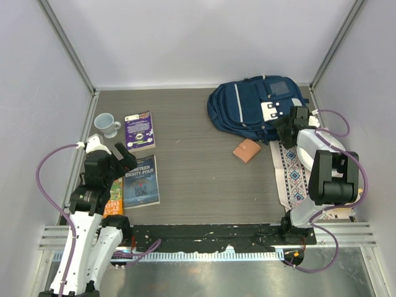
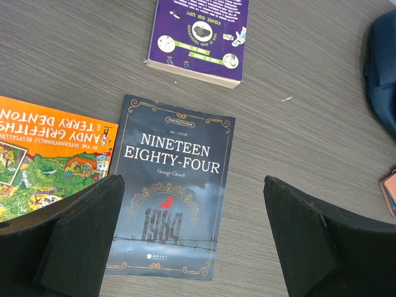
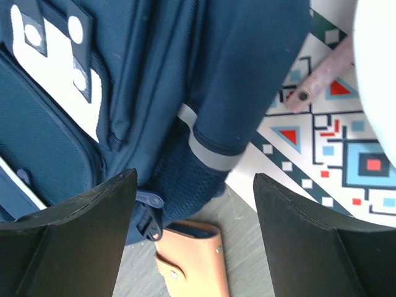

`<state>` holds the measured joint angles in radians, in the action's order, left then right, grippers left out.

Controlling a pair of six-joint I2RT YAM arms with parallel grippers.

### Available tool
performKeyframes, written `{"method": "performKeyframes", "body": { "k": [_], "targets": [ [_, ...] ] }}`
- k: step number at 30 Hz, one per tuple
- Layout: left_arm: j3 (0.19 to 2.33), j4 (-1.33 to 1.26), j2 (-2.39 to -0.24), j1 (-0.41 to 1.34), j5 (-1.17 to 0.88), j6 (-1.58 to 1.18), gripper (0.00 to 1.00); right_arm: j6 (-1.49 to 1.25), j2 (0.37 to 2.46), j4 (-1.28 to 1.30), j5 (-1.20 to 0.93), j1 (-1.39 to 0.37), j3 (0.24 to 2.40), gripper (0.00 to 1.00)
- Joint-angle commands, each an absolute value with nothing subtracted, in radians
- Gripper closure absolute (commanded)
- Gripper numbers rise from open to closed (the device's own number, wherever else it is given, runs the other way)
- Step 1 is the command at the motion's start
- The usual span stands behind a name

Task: Pack the student bag
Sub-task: Unzip the student bag at the center of the board.

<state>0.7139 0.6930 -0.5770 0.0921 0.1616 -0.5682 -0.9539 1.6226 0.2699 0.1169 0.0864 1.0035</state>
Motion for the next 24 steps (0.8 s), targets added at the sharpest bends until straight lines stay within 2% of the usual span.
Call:
{"method": "performKeyframes", "body": {
  "k": [1, 14, 17, 18, 19, 23, 24],
  "targets": [
    [0.723, 0.666, -0.586, 0.092, 0.143, -0.565, 0.00, -0.966, 1.654, 0.100, 0.129, 0.098, 0.993, 0.19],
    [0.726, 0.667, -0.595, 0.092, 0.144, -0.563, 0.00, -0.985, 1.743, -0.026, 0.090, 0.100, 0.933, 0.24],
    [0.727, 0.667, -0.601, 0.092, 0.132, -0.561, 0.00, -0.968, 1.781, -0.029, 0.084, 0.104, 0.940, 0.46],
    [0.730, 0.667, -0.603, 0.092, 0.127, -0.558, 0.00, -0.963, 1.784, -0.034, 0.078, 0.104, 0.940, 0.62],
    [0.735, 0.672, -0.603, 0.092, 0.123, -0.557, 0.00, -0.959, 1.784, -0.046, 0.069, 0.104, 0.939, 0.69],
    [0.741, 0.658, -0.585, 0.094, 0.075, -0.542, 0.00, -0.930, 1.724, -0.077, 0.060, 0.104, 0.936, 0.89],
    [0.729, 0.631, -0.578, 0.092, 0.058, -0.545, 0.00, -0.922, 1.711, -0.080, 0.052, 0.104, 0.949, 0.97]
  ]
}}
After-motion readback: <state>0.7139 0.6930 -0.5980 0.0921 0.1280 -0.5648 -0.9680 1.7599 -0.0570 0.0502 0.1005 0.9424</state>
